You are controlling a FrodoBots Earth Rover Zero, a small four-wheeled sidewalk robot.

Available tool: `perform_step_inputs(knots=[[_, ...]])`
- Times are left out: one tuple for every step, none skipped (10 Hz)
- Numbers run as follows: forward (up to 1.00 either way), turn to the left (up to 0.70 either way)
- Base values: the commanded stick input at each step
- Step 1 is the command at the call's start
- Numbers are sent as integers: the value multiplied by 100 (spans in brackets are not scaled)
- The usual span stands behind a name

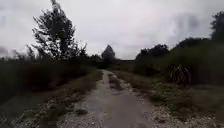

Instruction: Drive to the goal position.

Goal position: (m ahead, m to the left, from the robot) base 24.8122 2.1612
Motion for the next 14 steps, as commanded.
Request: perform_step_inputs(knots=[[70, -35], [70, -14], [70, 0], [70, 0], [70, 0], [70, 0], [70, 0], [70, 0], [70, 0], [70, 0], [70, 0], [70, 0], [70, 0], [70, 0]])
